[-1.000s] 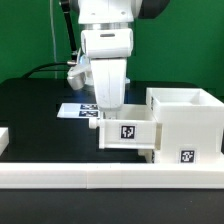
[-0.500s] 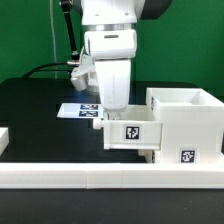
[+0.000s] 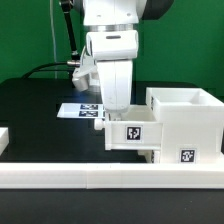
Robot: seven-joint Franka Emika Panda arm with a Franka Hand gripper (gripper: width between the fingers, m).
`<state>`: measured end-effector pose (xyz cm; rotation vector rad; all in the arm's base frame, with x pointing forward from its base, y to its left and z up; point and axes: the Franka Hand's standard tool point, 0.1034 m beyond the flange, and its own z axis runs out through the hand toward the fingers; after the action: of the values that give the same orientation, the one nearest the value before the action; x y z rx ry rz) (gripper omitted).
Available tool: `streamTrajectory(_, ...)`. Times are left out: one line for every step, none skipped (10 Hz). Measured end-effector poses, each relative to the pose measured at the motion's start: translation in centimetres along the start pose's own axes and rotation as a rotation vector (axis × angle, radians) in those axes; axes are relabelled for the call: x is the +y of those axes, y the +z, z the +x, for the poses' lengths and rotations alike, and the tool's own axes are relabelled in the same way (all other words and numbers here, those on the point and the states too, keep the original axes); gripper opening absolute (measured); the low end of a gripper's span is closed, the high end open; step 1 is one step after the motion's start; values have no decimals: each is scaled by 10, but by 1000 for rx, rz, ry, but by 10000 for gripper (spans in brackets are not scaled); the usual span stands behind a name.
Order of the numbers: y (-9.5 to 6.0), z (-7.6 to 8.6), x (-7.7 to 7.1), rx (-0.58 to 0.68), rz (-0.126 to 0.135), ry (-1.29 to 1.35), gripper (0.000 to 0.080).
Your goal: Assemble drawer
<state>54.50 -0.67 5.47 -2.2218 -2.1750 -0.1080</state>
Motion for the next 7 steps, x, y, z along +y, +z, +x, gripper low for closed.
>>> streamTrajectory(0, 0, 0, 0, 0, 0, 42)
streamTrajectory(0, 1, 0, -2, -1, -8, 42)
streamTrajectory(0, 1, 0, -6, -3, -17, 42)
streamTrajectory(0, 1, 0, -7, -3, -23, 42)
streamTrajectory(0, -1, 0, -8, -2, -30, 42)
streamTrajectory(0, -2, -1, -9, 1, -49, 42)
streamTrajectory(0, -2, -1, -7, 1, -43, 42)
